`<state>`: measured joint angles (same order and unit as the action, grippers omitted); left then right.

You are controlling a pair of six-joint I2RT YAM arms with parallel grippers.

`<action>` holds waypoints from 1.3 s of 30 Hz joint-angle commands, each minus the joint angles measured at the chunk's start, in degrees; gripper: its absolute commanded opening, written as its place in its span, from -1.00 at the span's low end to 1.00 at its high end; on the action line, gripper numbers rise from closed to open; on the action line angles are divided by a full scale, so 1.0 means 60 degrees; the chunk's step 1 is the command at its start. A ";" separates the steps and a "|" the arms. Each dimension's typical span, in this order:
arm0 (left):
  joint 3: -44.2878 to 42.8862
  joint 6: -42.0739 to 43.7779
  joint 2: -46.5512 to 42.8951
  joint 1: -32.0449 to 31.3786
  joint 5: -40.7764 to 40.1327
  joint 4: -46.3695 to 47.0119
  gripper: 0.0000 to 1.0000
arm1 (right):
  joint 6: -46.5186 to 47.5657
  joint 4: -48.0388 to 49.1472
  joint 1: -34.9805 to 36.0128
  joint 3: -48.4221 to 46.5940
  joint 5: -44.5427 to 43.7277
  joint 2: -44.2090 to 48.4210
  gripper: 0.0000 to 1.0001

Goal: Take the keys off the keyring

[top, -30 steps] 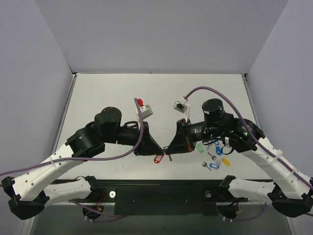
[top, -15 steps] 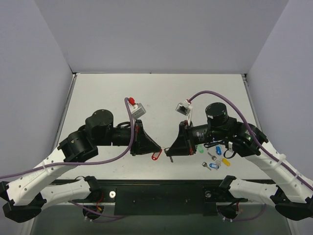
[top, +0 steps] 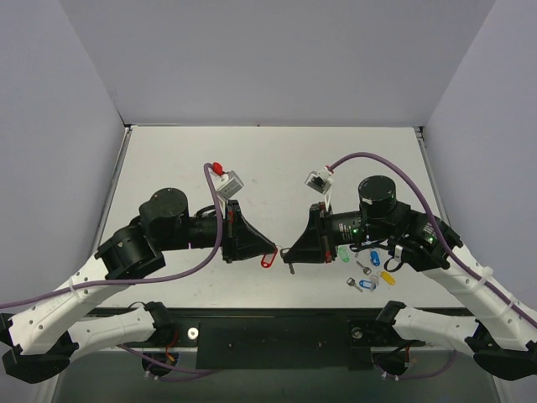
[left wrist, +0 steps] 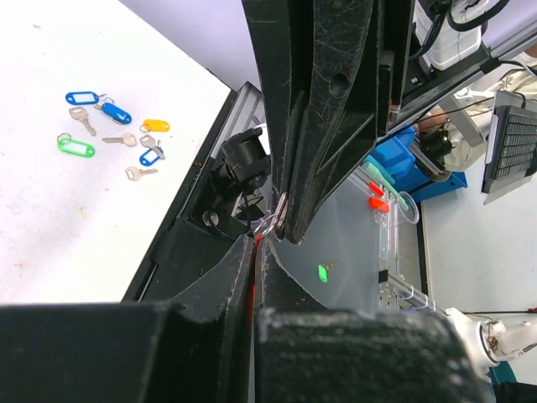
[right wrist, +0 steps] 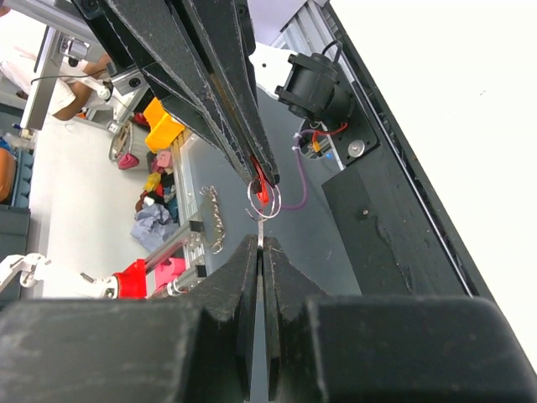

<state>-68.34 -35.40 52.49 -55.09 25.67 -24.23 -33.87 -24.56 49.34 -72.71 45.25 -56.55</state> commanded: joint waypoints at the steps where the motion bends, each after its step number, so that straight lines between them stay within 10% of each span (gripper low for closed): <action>1: -0.0271 0.0448 -0.0208 0.0026 -0.0704 -0.0003 -1.00 | 0.0078 -0.0067 0.0067 -0.0230 -0.0100 0.0256 -1.00; 10: -0.0168 0.0538 -0.0340 0.0026 -0.0866 -0.0268 -0.87 | 0.0781 -0.0477 0.0082 -0.0816 -0.1228 0.0622 -1.00; 13: -0.0300 0.0582 -0.0355 0.0026 -0.0617 -0.0327 0.04 | 0.1014 -0.0784 0.0082 -0.0963 -0.1302 0.0622 -1.00; 17: -0.0607 0.0684 -0.0457 0.0041 -0.0411 -0.0327 0.53 | 0.1497 -0.1473 0.0184 -0.1212 -0.1507 0.0549 -1.00; 39: 0.0227 0.2808 -0.0691 -0.0105 0.1536 0.2001 0.42 | 0.4194 -0.2309 0.2777 -0.1183 -0.4100 0.1120 -1.00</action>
<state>-66.70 -24.34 49.52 -55.33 28.64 -18.33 -12.03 -40.86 64.77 -80.03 23.97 -51.03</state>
